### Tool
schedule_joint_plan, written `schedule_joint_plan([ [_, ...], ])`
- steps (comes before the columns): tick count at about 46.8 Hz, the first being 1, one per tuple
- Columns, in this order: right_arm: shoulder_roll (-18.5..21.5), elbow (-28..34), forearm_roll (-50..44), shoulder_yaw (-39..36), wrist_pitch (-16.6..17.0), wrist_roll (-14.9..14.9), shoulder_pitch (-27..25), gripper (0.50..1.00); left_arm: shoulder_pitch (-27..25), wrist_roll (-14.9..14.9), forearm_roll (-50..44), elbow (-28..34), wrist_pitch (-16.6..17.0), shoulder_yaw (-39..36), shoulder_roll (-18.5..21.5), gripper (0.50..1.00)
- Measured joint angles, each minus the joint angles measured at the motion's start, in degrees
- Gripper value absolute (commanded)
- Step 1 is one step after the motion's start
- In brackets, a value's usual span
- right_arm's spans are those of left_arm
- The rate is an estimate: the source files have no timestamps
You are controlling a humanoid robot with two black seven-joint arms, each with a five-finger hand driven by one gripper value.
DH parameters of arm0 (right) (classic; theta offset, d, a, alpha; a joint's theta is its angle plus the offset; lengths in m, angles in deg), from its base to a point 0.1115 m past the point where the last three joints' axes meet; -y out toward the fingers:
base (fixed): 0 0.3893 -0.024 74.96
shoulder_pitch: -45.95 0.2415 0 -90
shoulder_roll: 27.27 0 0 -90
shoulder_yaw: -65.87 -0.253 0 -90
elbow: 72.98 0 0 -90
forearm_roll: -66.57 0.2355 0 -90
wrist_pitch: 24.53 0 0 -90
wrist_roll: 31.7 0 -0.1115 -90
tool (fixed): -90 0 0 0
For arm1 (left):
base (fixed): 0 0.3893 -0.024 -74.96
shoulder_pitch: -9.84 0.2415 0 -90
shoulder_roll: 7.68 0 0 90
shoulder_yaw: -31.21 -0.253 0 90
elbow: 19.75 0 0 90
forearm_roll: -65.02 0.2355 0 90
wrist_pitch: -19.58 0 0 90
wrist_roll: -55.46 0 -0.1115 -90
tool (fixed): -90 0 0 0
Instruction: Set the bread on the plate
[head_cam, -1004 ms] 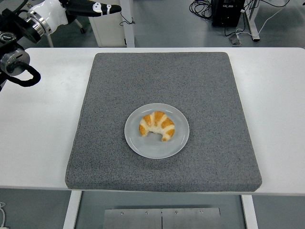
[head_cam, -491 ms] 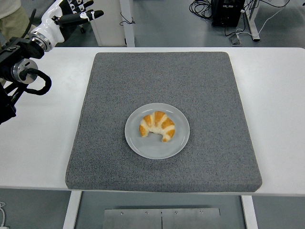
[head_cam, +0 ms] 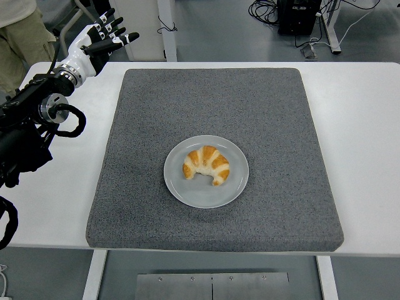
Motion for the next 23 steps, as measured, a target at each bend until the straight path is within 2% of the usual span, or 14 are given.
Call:
schedule_joint_plan([
  [5, 0.0, 0.01, 0.0, -0.28, 0.0, -0.03, -0.15, 1.0, 0.46, -0.21, -0.86, -2.01, 0.0, 0.01, -0.53, 0.977],
  [23, 0.0, -0.08, 0.09, -0.34, 0.0, -0.03, -0.53, 1.0, 1.97, -0.77, -0.9, -2.17, 0.03, -0.23, -1.42, 0.977],
])
